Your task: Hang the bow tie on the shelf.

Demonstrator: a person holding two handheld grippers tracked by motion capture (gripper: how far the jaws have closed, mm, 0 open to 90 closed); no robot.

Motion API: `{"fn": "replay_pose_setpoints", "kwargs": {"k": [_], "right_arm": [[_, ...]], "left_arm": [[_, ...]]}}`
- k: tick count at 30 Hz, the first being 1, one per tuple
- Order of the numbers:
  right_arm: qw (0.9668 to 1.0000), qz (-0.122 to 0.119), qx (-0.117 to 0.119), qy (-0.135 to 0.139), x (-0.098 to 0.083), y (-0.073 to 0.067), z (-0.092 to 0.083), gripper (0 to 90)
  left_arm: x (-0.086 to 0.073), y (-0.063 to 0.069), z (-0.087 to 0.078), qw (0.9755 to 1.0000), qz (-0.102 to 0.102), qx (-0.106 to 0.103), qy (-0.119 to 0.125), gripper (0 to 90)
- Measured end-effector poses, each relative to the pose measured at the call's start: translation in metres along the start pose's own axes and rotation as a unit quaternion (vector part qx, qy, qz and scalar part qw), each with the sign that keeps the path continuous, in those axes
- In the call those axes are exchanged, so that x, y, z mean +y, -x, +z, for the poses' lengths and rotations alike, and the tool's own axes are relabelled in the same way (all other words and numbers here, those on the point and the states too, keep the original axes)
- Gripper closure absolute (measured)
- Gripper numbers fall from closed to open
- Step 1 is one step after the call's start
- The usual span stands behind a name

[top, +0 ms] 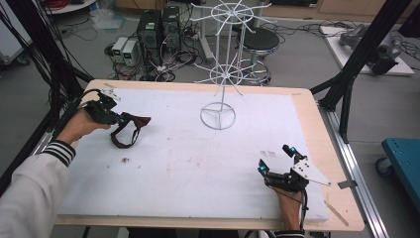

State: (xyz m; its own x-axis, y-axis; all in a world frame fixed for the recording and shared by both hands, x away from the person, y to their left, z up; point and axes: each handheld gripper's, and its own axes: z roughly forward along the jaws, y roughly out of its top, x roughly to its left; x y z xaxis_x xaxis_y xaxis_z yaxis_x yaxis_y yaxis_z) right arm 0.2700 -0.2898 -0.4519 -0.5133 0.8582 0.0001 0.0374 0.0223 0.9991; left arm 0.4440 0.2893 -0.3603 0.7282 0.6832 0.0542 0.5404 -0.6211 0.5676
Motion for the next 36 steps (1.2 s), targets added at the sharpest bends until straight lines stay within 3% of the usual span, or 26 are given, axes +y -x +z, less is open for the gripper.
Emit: {"fn": "replay_pose_setpoints", "kwargs": {"k": [9, 13, 17, 28, 34, 36], "right_arm": [[0.9998, 0.019, -0.003, -0.007, 0.005, 0.005, -0.001, 0.5], [0.9997, 0.022, 0.008, -0.008, 0.016, 0.005, -0.001, 0.5], [0.9990, 0.032, 0.032, -0.002, 0.027, 0.004, -0.001, 0.5], [0.9953, 0.015, 0.095, -0.009, 0.062, -0.004, 0.005, 0.5], [0.9908, 0.014, 0.134, -0.014, 0.077, -0.011, 0.014, 0.6], [0.9893, 0.003, 0.144, -0.020, 0.082, -0.014, 0.018, 0.6]], "left_arm": [[0.009, 0.030, -0.016, 0.9992, 0.011, -0.008, 0.036, 85.3], [0.013, 0.042, -0.024, 0.9983, 0.014, -0.015, 0.054, 85.3], [0.012, 0.052, -0.031, 0.9956, 0.007, -0.024, 0.090, 85.3], [0.015, 0.081, -0.036, 0.9901, 0.032, -0.053, 0.126, 85.3], [0.015, 0.090, -0.039, 0.9875, 0.028, -0.062, 0.142, 85.3], [0.015, 0.093, -0.039, 0.9865, 0.026, -0.065, 0.148, 85.3]]}}
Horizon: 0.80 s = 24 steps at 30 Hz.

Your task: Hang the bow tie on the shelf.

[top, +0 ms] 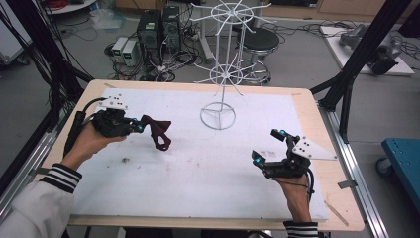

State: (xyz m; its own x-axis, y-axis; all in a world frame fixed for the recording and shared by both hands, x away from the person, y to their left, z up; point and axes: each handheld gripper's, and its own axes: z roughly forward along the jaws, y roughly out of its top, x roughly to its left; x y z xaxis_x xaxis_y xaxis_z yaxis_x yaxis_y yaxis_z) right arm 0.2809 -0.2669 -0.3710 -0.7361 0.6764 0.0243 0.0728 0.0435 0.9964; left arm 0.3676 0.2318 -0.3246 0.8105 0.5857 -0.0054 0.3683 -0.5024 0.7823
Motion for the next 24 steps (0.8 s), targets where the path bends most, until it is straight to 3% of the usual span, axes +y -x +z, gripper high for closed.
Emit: {"fn": "replay_pose_setpoints", "kwargs": {"k": [5, 24], "right_arm": [[0.9995, -0.006, 0.027, -0.016, 0.011, -0.006, 0.009, 0.6], [0.9953, -0.032, 0.079, -0.045, 0.035, -0.032, 0.047, 0.6]], "left_arm": [[0.001, 0.011, 0.003, 0.9999, 0.001, -0.010, 0.004, 85.3], [0.018, 0.051, 0.028, 0.9978, 0.008, -0.051, 0.041, 85.2]]}}
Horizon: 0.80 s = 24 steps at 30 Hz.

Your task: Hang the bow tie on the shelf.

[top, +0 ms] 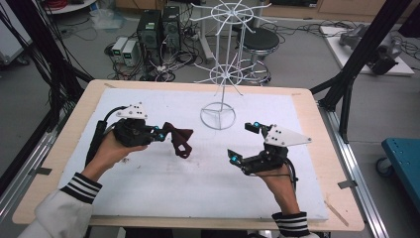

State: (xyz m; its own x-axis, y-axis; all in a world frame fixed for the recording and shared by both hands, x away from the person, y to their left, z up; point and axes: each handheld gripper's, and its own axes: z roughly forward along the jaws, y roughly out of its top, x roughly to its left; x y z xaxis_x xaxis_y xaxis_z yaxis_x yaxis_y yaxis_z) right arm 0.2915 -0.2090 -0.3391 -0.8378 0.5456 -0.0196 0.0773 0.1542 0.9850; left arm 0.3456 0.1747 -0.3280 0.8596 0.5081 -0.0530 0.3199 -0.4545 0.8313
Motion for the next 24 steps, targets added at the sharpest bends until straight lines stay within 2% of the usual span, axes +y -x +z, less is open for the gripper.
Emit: {"fn": "replay_pose_setpoints", "kwargs": {"k": [8, 14, 24], "right_arm": [[0.9999, 0.000, 0.016, -0.001, 0.007, -0.005, 0.012, 0.6], [0.9995, -0.009, 0.026, -0.016, 0.011, -0.012, 0.025, 2.2], [0.9980, 0.006, 0.054, -0.031, 0.012, -0.019, 0.043, 6.0]], "left_arm": [[0.008, 0.010, 0.012, 1.0000, 0.004, -0.001, 0.008, 85.2], [0.014, 0.017, 0.023, 0.9999, 0.010, -0.006, 0.008, 85.2], [0.021, 0.024, 0.033, 0.9997, 0.017, -0.012, 0.009, 85.2]]}}
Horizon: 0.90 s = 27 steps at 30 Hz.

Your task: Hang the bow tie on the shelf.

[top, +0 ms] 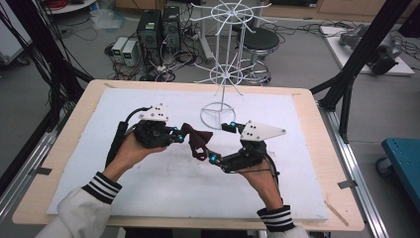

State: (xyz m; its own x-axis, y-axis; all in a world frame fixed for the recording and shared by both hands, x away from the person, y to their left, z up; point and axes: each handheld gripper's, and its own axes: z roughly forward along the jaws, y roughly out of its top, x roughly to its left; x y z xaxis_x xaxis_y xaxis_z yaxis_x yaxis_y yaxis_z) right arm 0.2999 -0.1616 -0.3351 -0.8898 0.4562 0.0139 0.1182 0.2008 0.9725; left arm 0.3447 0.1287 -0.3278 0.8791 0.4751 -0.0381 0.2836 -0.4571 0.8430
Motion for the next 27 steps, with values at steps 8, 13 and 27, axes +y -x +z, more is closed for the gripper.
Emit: {"fn": "replay_pose_setpoints", "kwargs": {"k": [8, 13, 27], "right_arm": [[0.9999, -0.003, 0.013, -0.006, 0.000, -0.002, 0.011, 20.3], [0.9997, -0.011, 0.012, -0.017, -0.001, -0.003, 0.016, 35.9], [0.9980, -0.058, 0.003, -0.027, 0.003, -0.009, 0.016, 79.2]], "left_arm": [[0.004, 0.005, 0.006, 1.0000, 0.007, -0.004, -0.002, 85.0], [0.005, 0.007, 0.008, 0.9999, 0.011, -0.005, -0.003, 85.0], [0.001, 0.003, 0.005, 0.9996, 0.005, -0.026, 0.009, 77.8]]}}
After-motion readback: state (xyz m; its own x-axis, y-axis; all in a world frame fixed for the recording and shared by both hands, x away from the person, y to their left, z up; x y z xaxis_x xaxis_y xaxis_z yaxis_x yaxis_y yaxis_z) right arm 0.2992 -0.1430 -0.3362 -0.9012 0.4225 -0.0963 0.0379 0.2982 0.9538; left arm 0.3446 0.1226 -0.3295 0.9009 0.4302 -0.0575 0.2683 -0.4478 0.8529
